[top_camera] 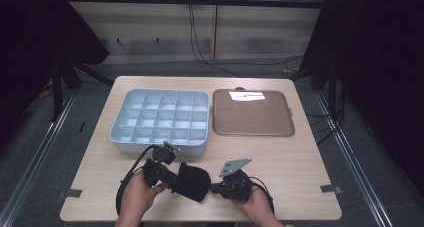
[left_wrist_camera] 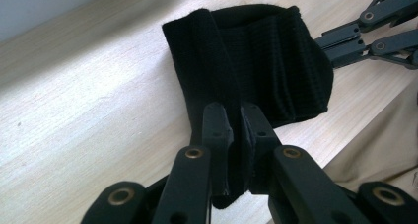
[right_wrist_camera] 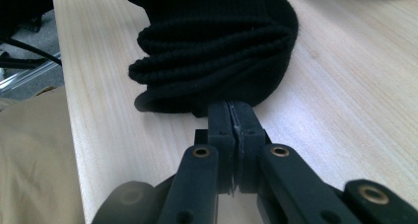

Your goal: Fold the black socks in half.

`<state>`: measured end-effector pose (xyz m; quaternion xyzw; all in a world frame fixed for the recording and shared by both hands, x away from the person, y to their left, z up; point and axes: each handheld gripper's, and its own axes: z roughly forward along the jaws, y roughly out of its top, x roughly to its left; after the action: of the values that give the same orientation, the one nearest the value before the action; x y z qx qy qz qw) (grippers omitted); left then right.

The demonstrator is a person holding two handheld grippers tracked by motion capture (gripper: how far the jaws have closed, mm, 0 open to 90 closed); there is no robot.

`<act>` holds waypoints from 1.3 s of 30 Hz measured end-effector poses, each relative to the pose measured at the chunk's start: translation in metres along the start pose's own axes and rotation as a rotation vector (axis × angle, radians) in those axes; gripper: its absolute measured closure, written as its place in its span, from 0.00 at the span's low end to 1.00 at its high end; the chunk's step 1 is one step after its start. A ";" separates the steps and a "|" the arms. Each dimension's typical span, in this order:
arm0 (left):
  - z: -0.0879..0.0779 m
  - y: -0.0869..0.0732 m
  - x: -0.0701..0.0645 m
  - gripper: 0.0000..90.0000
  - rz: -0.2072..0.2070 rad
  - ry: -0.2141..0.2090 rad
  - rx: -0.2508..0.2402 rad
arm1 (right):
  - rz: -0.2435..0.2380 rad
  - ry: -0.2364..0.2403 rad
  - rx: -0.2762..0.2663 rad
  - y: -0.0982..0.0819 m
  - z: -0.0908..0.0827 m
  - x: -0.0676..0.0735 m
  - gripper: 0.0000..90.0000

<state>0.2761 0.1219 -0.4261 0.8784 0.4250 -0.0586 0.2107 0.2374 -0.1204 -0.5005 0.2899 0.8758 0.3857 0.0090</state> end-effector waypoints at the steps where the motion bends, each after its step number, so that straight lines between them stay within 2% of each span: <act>1: 0.000 0.000 0.000 0.92 0.000 0.000 0.000 | 0.000 0.000 0.000 0.000 0.000 0.000 0.98; 9: 0.003 0.002 -0.002 0.92 0.008 -0.007 0.007 | -0.015 0.001 0.001 0.000 0.001 0.000 0.98; 23: 0.006 0.005 -0.006 0.92 0.014 -0.015 0.014 | -0.010 0.005 -0.006 0.000 0.001 0.001 0.98; 25: 0.006 0.005 -0.007 0.92 0.004 -0.016 0.006 | -0.009 0.005 -0.004 0.000 0.001 0.001 0.98; 39: 0.009 0.009 -0.012 0.92 0.022 -0.021 0.014 | -0.005 0.008 -0.005 0.000 0.001 0.001 0.98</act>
<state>0.2760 0.1047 -0.4281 0.8838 0.4127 -0.0687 0.2095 0.2371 -0.1191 -0.5012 0.2861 0.8757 0.3889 0.0072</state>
